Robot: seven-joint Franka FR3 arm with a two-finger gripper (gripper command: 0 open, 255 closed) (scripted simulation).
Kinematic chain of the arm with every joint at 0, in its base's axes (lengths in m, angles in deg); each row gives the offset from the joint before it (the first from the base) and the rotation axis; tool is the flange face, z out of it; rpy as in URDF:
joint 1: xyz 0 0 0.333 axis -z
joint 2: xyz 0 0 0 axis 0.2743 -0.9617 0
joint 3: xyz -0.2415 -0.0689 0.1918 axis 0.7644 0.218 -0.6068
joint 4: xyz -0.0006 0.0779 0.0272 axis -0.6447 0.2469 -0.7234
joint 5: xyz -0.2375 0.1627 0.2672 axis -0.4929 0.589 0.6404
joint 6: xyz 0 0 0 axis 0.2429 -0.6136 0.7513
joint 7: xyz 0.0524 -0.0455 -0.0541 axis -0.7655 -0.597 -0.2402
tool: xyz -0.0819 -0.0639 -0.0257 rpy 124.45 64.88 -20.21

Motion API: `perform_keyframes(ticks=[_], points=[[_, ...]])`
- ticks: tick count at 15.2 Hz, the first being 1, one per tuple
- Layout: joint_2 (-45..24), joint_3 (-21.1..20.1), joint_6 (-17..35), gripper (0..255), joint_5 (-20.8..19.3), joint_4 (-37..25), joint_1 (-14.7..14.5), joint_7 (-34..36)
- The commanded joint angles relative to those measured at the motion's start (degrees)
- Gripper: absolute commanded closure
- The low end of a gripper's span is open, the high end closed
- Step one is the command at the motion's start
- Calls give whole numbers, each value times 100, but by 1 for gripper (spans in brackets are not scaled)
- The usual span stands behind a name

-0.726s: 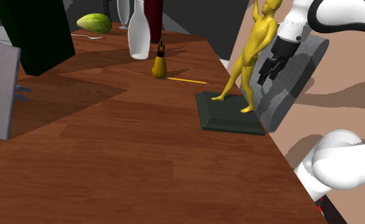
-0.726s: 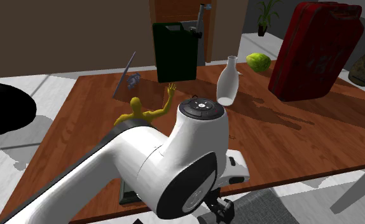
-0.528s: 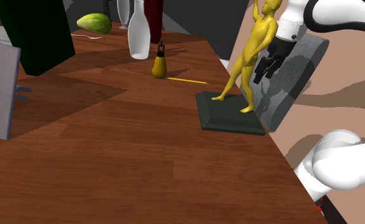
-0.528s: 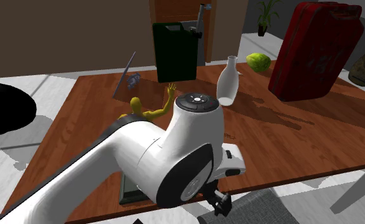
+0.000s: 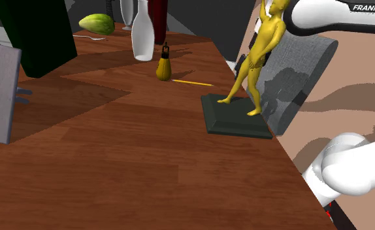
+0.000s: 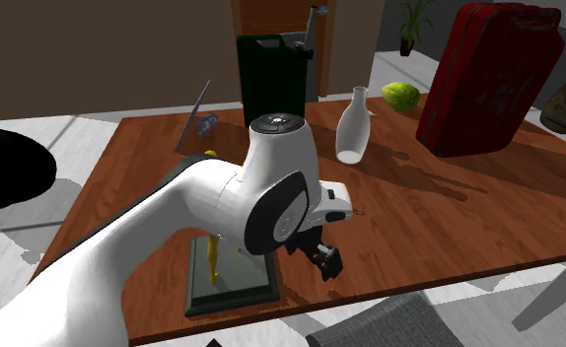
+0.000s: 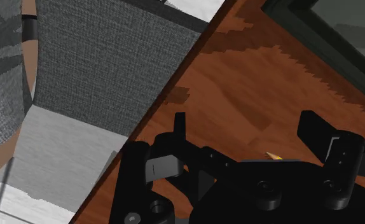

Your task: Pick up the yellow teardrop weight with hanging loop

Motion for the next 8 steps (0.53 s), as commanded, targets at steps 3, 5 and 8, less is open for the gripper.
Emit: perform_keyframes(ticks=[3,5,8], points=[[-644,-434,354,0,-32,-485,-30,574],[-968,-627,495,0,-106,-753,-24,842],[-1477,-913,658,0,-282,-1210,-6,1256]])
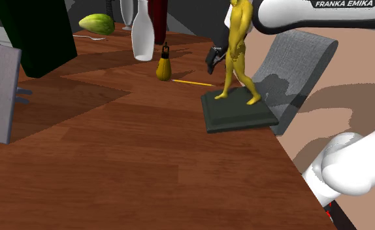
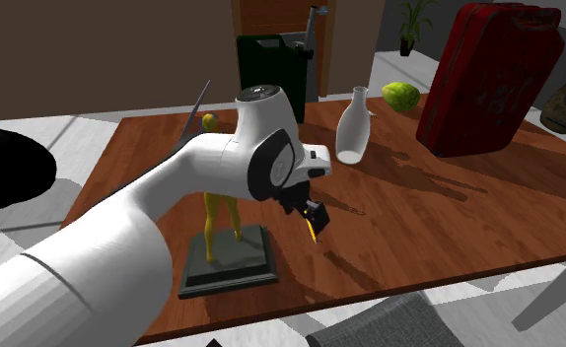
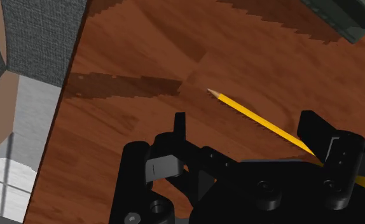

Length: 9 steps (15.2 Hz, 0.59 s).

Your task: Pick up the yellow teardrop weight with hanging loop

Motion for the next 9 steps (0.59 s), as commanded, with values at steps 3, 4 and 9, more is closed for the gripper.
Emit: perform_keyframes(ticks=[3,4,9], points=[[-730,-413,149,0,-317,-680,10,619],[-919,-502,164,0,-421,-873,11,766],[-1933,-894,93,0,-1076,-1980,-67,1499]])
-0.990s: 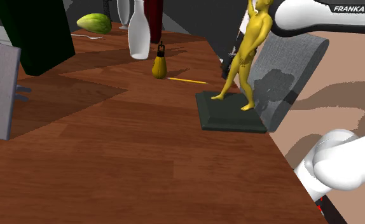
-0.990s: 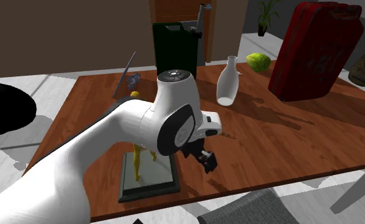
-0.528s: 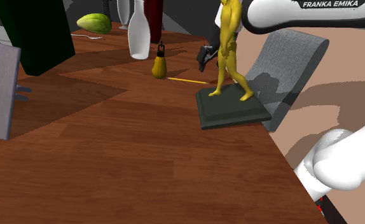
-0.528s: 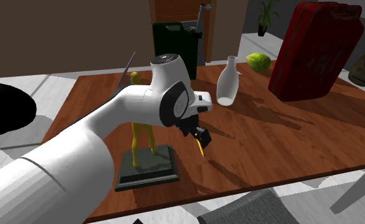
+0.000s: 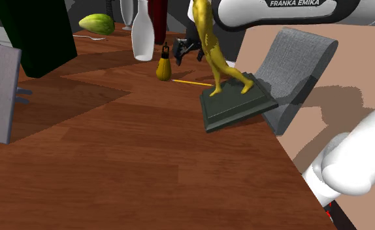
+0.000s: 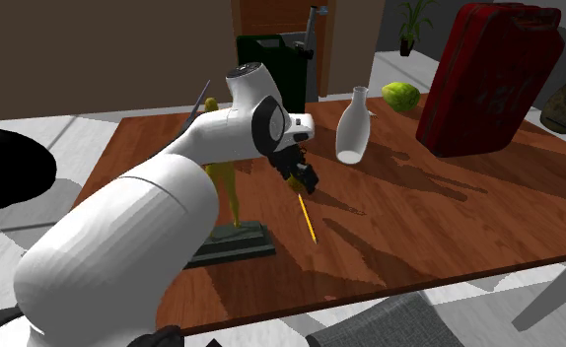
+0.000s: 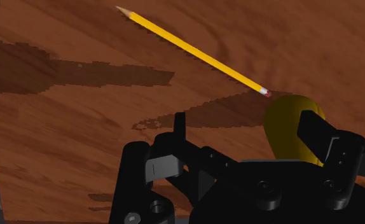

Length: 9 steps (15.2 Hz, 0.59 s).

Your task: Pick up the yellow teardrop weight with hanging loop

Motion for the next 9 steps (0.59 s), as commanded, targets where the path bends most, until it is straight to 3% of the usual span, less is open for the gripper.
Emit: perform_keyframes(ticks=[1,6,9], points=[[-426,-153,-82,0,-304,-494,-72,320],[-1618,-355,-477,0,-1145,-1978,-445,926],[-1620,-333,-336,0,-1168,-1834,-454,990]])
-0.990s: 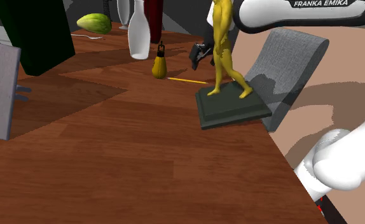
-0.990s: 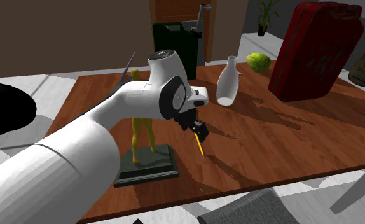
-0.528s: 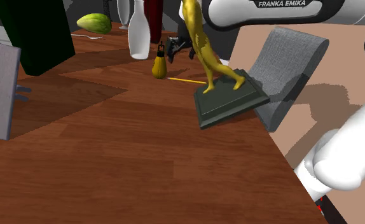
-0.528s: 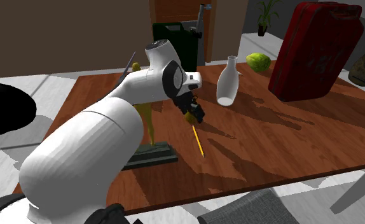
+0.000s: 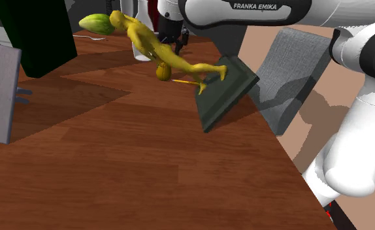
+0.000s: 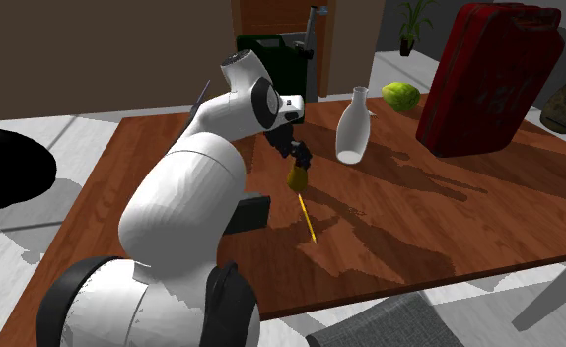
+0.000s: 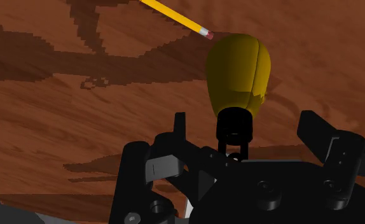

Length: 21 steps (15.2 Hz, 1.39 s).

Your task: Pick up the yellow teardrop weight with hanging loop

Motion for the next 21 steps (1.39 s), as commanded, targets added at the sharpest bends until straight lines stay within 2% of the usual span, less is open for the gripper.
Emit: perform_keyframes(ticks=[1,5,7,8,17,21], points=[[-4,7,133,0,-29,133,5,65],[37,25,470,0,-59,526,41,191],[37,25,470,0,-59,526,41,191],[31,26,468,255,-60,517,42,187],[37,24,470,255,-59,526,41,191],[3,9,176,255,-31,185,11,81]])
